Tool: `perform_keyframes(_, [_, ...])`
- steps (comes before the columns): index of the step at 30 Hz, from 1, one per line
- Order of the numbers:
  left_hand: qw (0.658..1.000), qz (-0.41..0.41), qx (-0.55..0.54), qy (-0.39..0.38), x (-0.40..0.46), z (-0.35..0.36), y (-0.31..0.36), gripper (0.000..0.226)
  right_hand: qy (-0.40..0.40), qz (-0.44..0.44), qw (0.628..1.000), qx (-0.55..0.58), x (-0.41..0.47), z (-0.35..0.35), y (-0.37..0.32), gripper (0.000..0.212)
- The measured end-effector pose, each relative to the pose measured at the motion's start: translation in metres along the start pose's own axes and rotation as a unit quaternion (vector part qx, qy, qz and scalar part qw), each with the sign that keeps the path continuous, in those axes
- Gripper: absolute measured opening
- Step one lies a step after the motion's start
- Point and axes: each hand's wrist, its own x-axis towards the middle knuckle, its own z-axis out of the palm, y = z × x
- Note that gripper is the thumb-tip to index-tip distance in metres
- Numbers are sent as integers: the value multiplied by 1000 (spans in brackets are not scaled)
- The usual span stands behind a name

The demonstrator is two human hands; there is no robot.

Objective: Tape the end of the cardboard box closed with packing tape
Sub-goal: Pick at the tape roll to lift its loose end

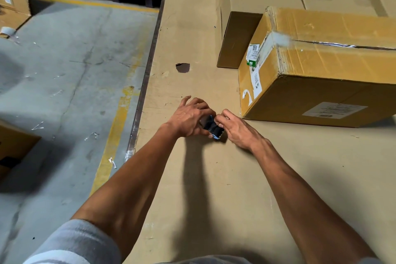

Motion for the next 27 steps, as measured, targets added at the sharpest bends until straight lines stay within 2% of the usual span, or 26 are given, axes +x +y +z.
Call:
perform_keyframes(5, [1000,3,-31,-7,-1,-5,-5,85,-11,-17,1000,18,-3,-7,2,14])
perform_keyframes(12, [999,-2,-44,-5,1,0,-10,87,-1,25,996,81,-5,-10,2,16])
perform_keyframes(18, [999,-17,-44,7,0,5,-6,83,38,117,977,172,-11,-1,-9,7])
perform_keyframes(22, [999,-23,-39,10,0,6,-2,82,88,200,948,232,-8,9,-16,22])
perform_keyframes(27, [1000,-21,-19,8,-1,7,0,79,133,274,921,242,3,21,-19,32])
